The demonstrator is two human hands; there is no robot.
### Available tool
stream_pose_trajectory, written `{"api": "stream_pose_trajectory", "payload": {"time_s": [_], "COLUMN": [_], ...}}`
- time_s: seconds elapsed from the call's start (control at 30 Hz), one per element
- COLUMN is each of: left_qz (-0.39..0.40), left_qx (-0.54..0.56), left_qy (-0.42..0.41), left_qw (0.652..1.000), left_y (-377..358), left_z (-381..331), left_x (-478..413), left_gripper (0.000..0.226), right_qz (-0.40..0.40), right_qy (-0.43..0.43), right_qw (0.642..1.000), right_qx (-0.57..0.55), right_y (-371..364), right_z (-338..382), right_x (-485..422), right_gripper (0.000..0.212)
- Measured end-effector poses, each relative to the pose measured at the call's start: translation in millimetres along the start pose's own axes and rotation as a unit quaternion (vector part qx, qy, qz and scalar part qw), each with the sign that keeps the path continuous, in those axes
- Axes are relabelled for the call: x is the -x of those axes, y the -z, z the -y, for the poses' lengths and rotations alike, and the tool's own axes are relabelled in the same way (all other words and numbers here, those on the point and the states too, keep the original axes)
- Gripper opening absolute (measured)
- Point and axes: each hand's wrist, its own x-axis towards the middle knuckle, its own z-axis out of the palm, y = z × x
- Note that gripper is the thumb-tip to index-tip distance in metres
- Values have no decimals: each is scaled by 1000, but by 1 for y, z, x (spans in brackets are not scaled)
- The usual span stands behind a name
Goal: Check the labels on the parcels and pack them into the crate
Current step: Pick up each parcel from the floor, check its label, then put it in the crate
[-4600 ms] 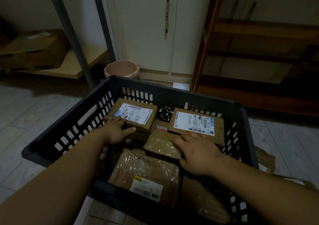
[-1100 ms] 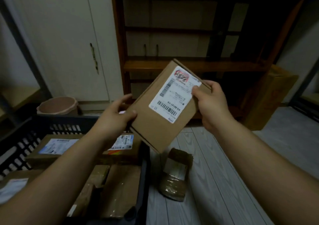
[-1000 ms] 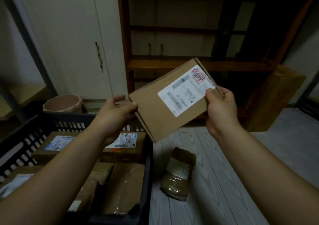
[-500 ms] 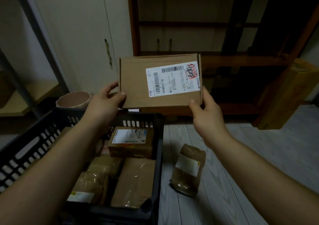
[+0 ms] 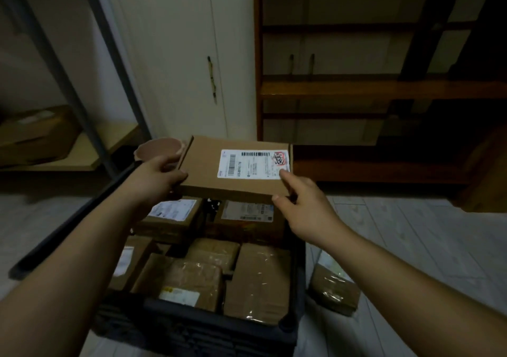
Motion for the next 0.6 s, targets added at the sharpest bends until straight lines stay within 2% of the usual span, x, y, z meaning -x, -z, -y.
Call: {"api": "stream_pose_trajectory", "payload": {"time_s": [0.2,0.47,0.53,0.6], "left_qz": [41,217,198,162], "left_qx": [-52,-177,-174,-153], "left_qy": [22,98,107,127], "left_qw": [998,955,959,966], "left_y": [21,7,-1,-5], "left_z": [29,55,60,63], "left_x": [-9,-14,-17,-20], "left_gripper": [55,107,107,100], "right_qz": [24,64,41,1], "right_qy": [-11,-28,-40,-88], "right_qw": [998,979,990,996], "right_qx": [58,190,131,-5], "right_y": [-33,-23,-20,-16], "right_z": [-2,-23,-24,-23], "right_x": [-10,0,-1,-7], "right_gripper": [58,64,61,59]}}
